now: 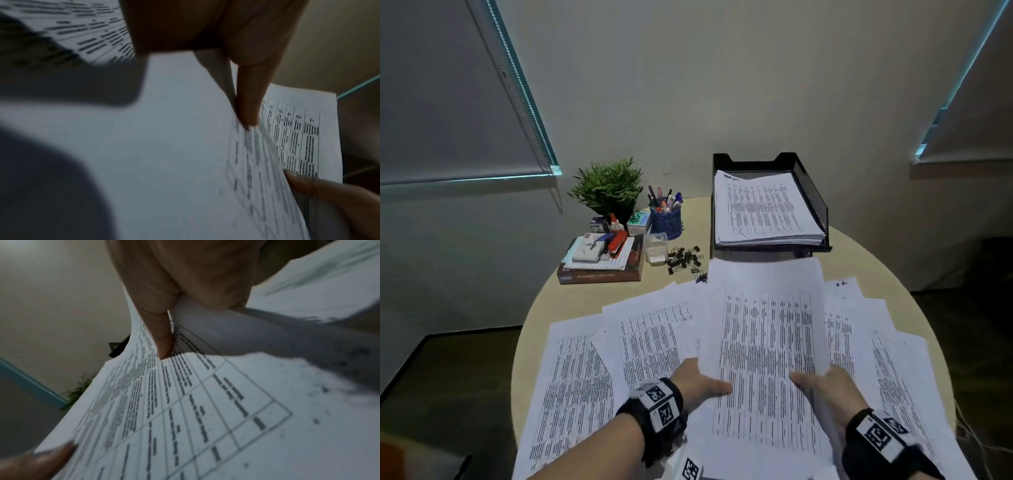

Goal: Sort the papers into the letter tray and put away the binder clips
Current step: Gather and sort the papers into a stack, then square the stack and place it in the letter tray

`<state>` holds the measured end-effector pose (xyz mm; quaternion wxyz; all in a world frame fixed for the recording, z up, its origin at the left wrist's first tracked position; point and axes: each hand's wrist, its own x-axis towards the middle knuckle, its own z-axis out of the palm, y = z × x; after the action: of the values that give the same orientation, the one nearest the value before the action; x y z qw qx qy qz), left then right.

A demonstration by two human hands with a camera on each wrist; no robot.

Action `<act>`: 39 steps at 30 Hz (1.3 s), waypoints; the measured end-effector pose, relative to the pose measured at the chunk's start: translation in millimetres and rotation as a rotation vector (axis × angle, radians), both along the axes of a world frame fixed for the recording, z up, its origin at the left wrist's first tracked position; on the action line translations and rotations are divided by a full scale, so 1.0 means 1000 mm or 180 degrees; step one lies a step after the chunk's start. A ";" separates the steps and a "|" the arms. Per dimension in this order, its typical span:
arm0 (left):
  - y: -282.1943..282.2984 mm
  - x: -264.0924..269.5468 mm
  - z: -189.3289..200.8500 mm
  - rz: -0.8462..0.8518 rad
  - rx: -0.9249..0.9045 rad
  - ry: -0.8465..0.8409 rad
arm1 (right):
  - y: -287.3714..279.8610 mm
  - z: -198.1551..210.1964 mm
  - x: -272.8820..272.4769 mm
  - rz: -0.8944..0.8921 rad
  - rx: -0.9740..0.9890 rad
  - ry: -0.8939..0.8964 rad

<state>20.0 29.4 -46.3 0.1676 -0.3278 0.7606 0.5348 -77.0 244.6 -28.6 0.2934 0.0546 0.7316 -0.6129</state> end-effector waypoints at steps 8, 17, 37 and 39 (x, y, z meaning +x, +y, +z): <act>-0.004 0.018 0.004 -0.0899 0.1541 -0.1049 | 0.014 0.013 -0.021 -0.0146 -0.0186 -0.0493; -0.014 -0.016 0.012 0.0467 0.1881 -0.0487 | -0.006 0.014 -0.100 0.0464 -0.0230 -0.0415; -0.078 -0.217 -0.011 0.1859 0.0466 0.0687 | -0.077 -0.019 -0.217 -0.0550 -0.0035 -0.0461; -0.079 -0.223 -0.014 0.1891 0.0234 0.0668 | -0.081 -0.025 -0.224 -0.0770 -0.0121 -0.0459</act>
<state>-203.1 -49.4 -60.3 -0.0636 -0.4723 0.6249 0.6184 -300.5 163.3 -53.3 0.2703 0.1807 0.6849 -0.6521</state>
